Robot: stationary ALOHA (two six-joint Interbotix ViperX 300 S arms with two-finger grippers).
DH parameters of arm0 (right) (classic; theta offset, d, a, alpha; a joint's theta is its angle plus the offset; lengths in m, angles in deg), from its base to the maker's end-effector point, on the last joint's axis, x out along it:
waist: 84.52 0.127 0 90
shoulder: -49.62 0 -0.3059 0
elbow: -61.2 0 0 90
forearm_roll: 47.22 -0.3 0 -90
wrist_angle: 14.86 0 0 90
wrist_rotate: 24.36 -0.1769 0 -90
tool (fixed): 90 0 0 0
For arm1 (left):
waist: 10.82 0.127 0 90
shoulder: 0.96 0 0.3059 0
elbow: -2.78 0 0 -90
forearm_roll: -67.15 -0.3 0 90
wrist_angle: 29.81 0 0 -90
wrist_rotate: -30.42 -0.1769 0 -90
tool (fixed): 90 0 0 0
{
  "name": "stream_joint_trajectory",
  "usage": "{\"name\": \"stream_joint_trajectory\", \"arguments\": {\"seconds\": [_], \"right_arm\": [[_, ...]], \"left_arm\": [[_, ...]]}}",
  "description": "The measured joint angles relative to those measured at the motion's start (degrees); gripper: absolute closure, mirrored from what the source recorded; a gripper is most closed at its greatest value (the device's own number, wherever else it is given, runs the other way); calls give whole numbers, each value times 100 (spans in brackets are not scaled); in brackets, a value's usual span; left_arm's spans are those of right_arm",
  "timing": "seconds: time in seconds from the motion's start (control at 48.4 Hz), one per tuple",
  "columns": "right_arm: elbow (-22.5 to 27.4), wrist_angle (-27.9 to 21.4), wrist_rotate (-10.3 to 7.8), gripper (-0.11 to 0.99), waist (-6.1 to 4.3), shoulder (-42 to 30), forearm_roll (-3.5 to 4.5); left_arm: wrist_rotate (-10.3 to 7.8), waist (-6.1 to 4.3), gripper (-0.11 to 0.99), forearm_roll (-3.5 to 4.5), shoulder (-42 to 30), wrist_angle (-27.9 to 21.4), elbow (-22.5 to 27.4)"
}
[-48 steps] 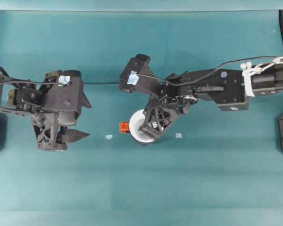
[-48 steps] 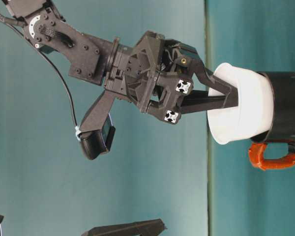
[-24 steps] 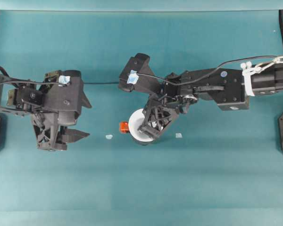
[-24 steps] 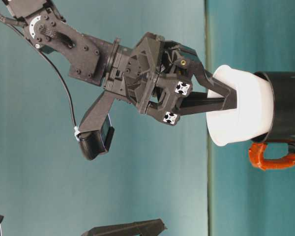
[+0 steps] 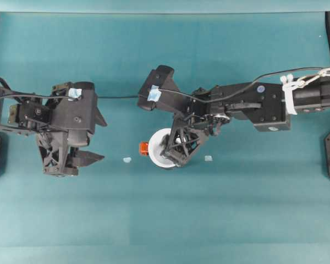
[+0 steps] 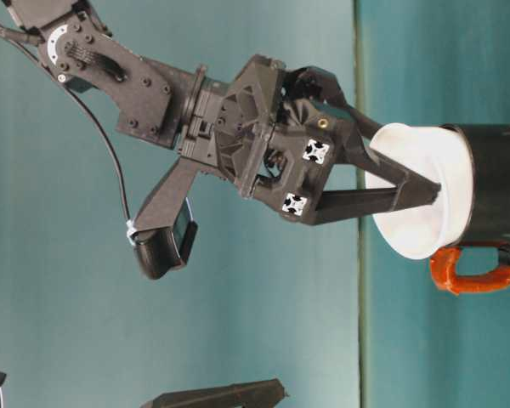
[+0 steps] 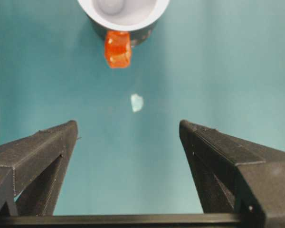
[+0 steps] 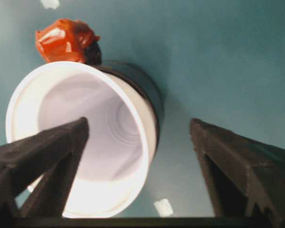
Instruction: Put the paper cup into the moved red handle cup holder.
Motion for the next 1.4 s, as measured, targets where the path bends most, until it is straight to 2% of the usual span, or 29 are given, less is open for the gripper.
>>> {"name": "stream_joint_trajectory", "arguments": {"seconds": [0.041, 0.062, 0.331, 0.475, 0.64, 0.806, 0.888, 0.992, 1.074, 1.26, 1.405], "right_arm": [[0, 0, 0, -1, 9, 0, -9], [9, 0, 9, -1, 9, 0, -9], [185, -88, 9, 0, 26, 9, 9], [413, -413, 9, 0, 26, 123, 132], [861, -958, 9, 1, 26, 457, 211], [1257, -1441, 97, 0, 26, 729, 316], [1380, -1529, 167, 0, 35, 844, 343], [1459, -1547, 352, 1, 88, 958, 343], [1459, -1556, 501, 0, 141, 1028, 343], [1459, -1556, 712, 0, 229, 1090, 334], [1397, -1477, 976, 0, 299, 1169, 343]], "left_arm": [[35, -9, -8, -9, 0, -9, 0], [62, 0, -8, -9, 0, -9, 0], [105, -9, -8, -9, 0, -9, 0], [114, -9, -8, 0, 0, -9, 0], [114, -9, -8, -9, 0, 0, -9], [114, -9, -8, -9, 9, -9, -9], [114, -9, -8, -9, 62, 0, -26], [114, -9, -8, -9, 132, -9, -79], [114, -9, -8, -9, 193, 0, -97], [114, -9, -8, -9, 264, -9, -141], [114, -9, -8, -9, 281, -9, -141]]}}
